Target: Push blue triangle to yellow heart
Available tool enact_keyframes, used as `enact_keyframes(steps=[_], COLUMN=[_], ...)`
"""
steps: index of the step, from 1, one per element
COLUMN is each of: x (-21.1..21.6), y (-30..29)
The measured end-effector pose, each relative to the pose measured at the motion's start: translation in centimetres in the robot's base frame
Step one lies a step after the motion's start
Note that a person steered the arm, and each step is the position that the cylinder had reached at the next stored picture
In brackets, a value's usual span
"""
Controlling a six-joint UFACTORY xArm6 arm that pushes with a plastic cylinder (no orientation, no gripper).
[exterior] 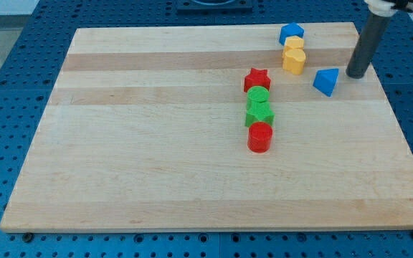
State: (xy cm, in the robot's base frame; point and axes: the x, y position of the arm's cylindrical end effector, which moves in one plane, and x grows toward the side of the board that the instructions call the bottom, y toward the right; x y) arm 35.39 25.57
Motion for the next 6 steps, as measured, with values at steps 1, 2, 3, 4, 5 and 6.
enact_keyframes(steps=[1,2,3,4,5,6], x=[2.6,3.1,3.1,3.1,2.7,2.3], y=[0.0,-2.2,-5.4,-6.8,-6.8,-6.8])
